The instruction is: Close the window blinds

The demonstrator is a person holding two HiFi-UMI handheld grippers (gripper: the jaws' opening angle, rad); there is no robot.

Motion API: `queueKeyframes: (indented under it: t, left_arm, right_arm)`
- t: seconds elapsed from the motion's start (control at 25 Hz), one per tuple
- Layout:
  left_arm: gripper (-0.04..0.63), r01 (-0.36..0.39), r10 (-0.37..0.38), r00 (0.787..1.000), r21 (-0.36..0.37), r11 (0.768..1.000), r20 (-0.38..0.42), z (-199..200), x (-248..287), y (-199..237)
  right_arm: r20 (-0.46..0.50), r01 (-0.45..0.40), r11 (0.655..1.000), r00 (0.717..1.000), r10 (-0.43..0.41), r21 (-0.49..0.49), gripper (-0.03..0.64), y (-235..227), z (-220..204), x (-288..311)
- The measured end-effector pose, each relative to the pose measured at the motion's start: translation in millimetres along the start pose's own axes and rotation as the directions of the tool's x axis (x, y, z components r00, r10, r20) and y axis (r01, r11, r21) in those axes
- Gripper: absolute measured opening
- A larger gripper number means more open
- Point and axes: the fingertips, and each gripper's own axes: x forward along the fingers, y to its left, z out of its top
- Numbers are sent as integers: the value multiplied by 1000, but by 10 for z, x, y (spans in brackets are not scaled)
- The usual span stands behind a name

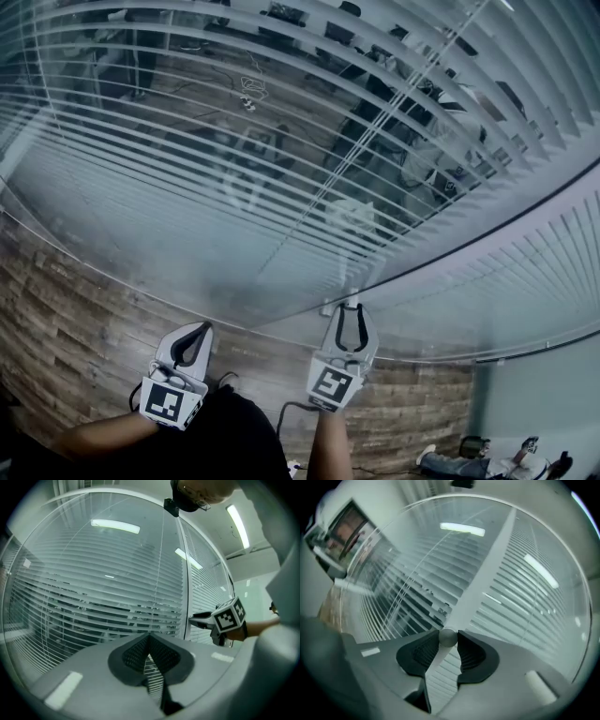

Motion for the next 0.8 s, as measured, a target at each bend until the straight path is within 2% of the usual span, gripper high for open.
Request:
queueKeyframes:
  t: [0.04,0.08,0.12,0.2,0.36,0.4,0.44,0.48,0.52,0.56,0.64,0.68,0.72,0.8]
  left_arm:
    - [2,0,0,1000,0,1000,0,15,-12,3]
    - [2,3,-3,1000,2,1000,9,43,-20,5]
    - [2,6,-6,1000,5,1000,22,73,-25,9]
    - [2,11,-11,999,9,1000,39,107,-29,17]
    - [2,15,-15,999,2,1000,35,91,-49,24]
    - [2,15,-15,999,-2,1000,29,79,-56,24]
    - [2,14,-14,1000,-5,1000,23,72,-60,25]
    - [2,13,-13,1000,-6,1000,21,78,-59,24]
    - [2,12,-12,1000,-5,1000,24,85,-57,21]
    - [2,12,-12,1000,-6,1000,25,86,-59,18]
    - [2,12,-12,1000,-7,1000,26,80,-69,17]
    - [2,12,-12,1000,-7,1000,27,76,-74,19]
    - [2,13,-12,999,-7,1000,29,74,-77,21]
    - [2,11,-11,1000,-7,1000,29,59,-79,18]
  right_arm:
    - [14,-21,992,1000,20,122,127,-19,15,-10]
    - [31,-40,969,999,33,246,127,-38,28,-18]
    - [45,-55,934,998,41,354,127,-51,36,-22]
    - [69,-77,855,996,48,512,127,-61,35,-20]
    - [116,-126,703,991,63,700,127,-62,28,-17]
    - [126,-140,676,990,70,724,127,-61,26,-16]
    - [129,-148,670,989,78,728,129,-60,23,-14]
    - [123,-146,693,989,83,706,132,-61,23,-13]
    - [109,-135,742,990,84,656,133,-66,28,-19]
    - [91,-116,808,993,77,578,133,-75,42,-33]
    - [60,-64,930,997,46,361,155,-84,83,-79]
    - [50,-43,969,998,31,245,166,-71,103,-93]
    - [44,-30,990,999,24,134,173,-41,120,-95]
    - [28,-27,998,999,28,-55,175,52,126,-68]
